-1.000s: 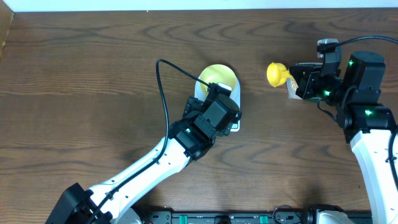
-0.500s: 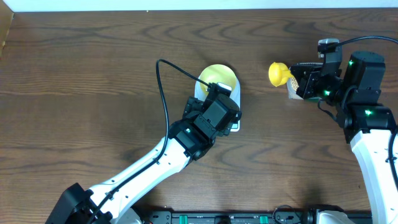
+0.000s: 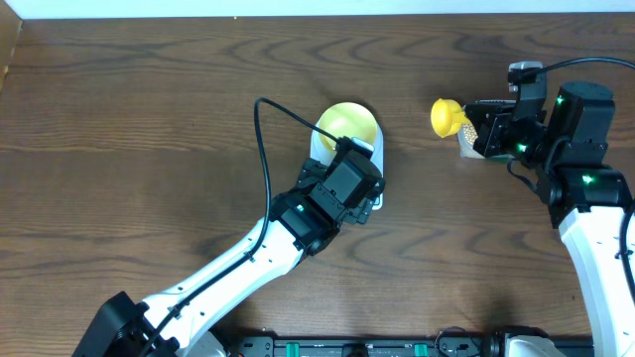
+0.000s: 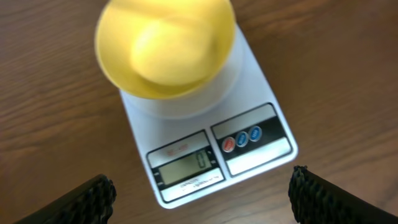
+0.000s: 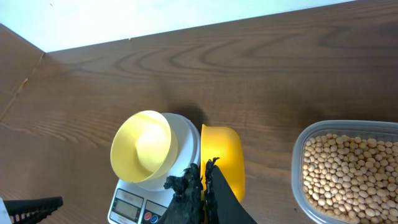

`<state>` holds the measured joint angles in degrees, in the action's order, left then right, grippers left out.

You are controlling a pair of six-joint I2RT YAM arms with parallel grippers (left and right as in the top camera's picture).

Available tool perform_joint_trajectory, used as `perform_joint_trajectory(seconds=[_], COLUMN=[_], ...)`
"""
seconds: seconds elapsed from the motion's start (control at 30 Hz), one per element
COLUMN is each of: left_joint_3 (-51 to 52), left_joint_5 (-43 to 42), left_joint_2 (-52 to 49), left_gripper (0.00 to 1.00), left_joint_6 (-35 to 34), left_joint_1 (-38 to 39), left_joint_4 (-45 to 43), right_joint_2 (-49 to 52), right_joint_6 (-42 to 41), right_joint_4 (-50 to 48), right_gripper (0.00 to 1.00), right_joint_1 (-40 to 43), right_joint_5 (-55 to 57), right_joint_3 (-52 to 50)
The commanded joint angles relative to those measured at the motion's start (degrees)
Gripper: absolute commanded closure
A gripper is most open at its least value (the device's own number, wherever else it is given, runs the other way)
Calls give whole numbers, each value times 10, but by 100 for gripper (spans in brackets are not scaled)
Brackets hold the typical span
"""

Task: Scoop item into bowl and weigh 50g on scale
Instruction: 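Lift the left gripper off the scale and pull it back left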

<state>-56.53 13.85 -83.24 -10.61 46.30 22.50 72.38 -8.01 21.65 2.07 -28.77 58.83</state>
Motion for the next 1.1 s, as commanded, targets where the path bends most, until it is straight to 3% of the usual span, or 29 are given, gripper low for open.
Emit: perform_joint_trajectory(seconds=[0.0, 0.3, 0.5, 0.7, 0.83, 1.07], left_joint_3=[9, 9, 9, 9, 9, 9], left_joint_5=[-24, -55, -225, -344, -434, -436], left_joint_2=[14, 74, 123, 141, 141, 141], left_gripper=[9, 9, 9, 9, 9, 9], left_joint_6=[15, 38, 125, 148, 199, 200], left_joint_1=[0, -46, -145, -254, -300, -325], left_joint_4=[2, 40, 59, 59, 59, 60], right_joint_2=[-1, -1, -1, -1, -1, -1], right_joint_6=[10, 10, 10, 10, 10, -1], right_joint_4=[0, -2, -9, -17, -26, -28], right_gripper=[99, 99, 99, 99, 99, 99], right_joint_1=[1, 1, 1, 1, 1, 1], right_joint_5=[2, 4, 10, 24, 24, 27], right_joint_3=[12, 12, 12, 12, 12, 12])
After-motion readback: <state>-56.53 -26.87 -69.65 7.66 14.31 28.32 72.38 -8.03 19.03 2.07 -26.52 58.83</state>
